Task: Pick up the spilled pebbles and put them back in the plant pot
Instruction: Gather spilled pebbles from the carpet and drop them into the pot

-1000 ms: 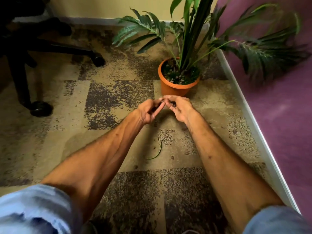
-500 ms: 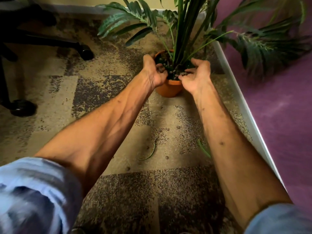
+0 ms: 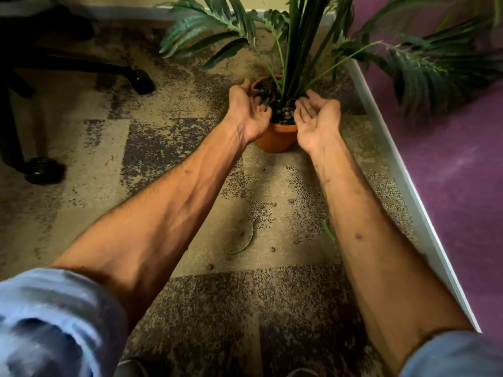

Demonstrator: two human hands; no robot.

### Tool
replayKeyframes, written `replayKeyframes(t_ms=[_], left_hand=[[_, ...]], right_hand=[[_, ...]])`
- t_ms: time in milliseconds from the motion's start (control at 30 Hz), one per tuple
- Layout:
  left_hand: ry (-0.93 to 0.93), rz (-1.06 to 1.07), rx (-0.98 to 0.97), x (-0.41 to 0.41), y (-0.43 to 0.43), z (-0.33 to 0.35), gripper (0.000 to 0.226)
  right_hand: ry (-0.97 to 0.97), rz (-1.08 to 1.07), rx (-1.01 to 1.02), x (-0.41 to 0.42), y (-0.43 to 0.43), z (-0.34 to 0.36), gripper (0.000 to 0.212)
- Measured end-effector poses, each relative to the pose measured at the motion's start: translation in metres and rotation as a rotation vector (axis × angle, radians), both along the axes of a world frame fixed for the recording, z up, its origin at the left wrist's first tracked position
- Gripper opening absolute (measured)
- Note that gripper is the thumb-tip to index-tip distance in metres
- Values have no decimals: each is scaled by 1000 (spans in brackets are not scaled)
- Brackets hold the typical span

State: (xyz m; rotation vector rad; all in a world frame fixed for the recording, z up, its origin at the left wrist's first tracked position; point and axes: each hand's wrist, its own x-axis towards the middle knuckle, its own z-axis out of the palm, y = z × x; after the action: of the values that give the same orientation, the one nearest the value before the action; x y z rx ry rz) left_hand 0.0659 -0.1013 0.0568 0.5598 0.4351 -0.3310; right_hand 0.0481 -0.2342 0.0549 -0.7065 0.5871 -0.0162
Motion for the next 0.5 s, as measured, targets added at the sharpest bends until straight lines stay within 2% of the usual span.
replayKeyframes(t_ms=[100,200,300,367,433,500], left_hand=[[-78,-15,144,-19,11,-10,39],[-175,27,554,-44,33,-30,34],[-237,-36,939,-80,65,-62,34],[-211,-137,1117,-111,90,-89,34],[-118,-204,1233,-147,119,-116,34],[-25,-191,1297,-182,148,-135,34]], right_hand=[[-16,-43,-76,-19,8,-6,43],[59,-2,-146,-41,30,-19,33],[167,188,-124,-64,58,-42,35],[248,387,-149,-85,77,-59,36],[280,598,-335,-109,99,-80,34],[231,819,-688,-131,115,-98,26]])
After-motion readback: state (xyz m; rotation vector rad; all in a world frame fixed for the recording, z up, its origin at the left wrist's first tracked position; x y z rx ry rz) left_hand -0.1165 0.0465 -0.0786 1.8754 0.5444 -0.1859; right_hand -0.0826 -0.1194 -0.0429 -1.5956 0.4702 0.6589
